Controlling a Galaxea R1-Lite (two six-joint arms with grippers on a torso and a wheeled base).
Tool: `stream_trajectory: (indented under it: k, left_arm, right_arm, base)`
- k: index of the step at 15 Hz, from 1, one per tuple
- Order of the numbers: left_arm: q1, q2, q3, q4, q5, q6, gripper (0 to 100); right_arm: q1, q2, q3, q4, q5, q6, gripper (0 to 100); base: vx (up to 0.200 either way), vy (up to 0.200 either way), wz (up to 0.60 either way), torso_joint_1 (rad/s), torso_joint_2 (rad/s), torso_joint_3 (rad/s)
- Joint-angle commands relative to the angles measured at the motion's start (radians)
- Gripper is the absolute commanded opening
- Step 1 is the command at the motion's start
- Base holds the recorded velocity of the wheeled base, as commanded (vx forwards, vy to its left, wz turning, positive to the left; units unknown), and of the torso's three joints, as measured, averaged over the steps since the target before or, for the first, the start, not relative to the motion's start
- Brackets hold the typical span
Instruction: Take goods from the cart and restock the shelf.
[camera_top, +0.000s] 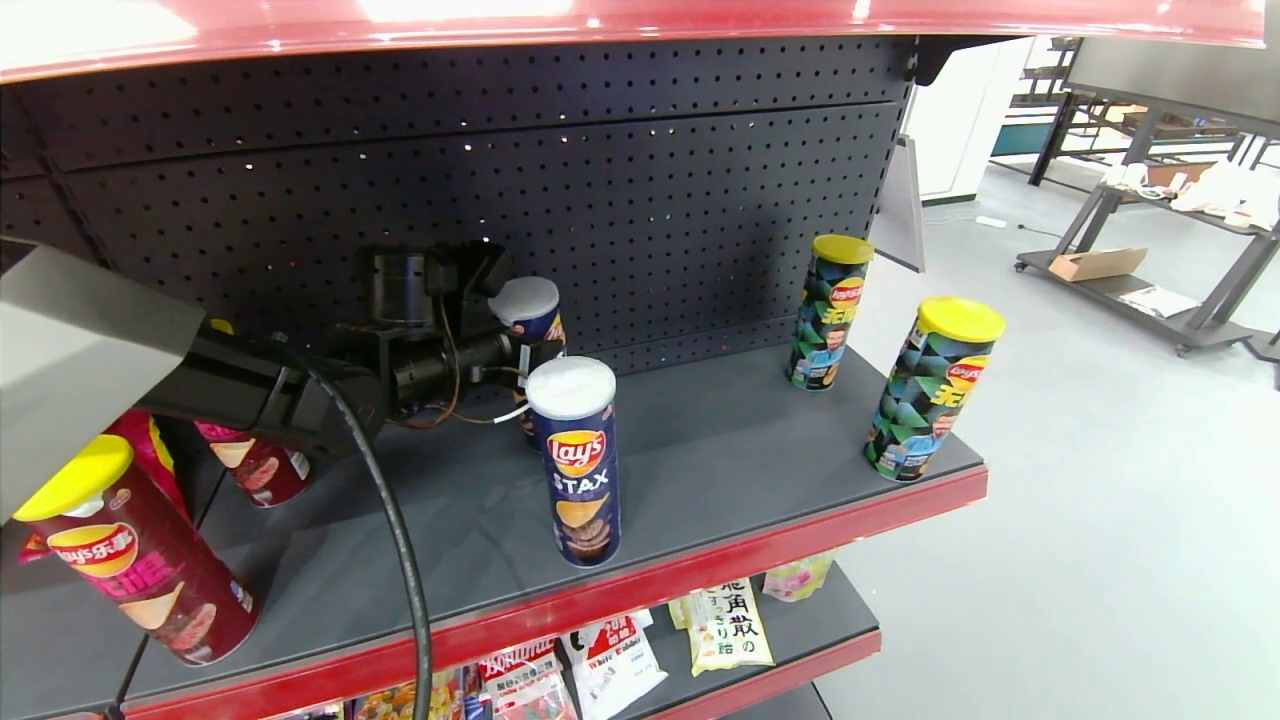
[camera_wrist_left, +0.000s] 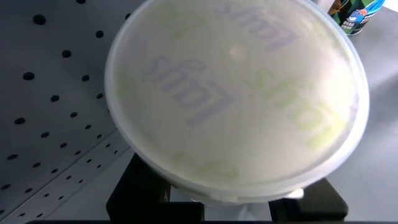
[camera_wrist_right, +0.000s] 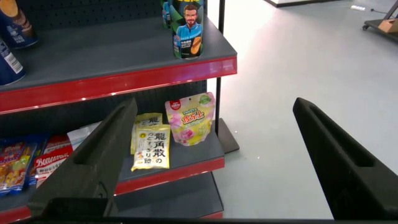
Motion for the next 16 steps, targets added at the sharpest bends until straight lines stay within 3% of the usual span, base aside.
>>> stream_trajectory:
  k: [1, 16]
  left_arm:
    - [-0.004, 0.004, -0.001, -0.001, 0.0, 0.001, 0]
    - [-0.011, 0.042, -0.004, -0.038, -0.009, -0.004, 0]
  right_arm:
    - [0.0, 0.001, 0.0, 0.0, 0.001, 0.0, 100]
    - [0.0, 0.001, 0.0, 0.0, 0.001, 0.0, 100]
  base:
    - [0.0, 0.0, 0.0, 0.0, 0.0, 0.0]
    - [0.0, 0.0, 0.0, 0.0, 0.0, 0.0]
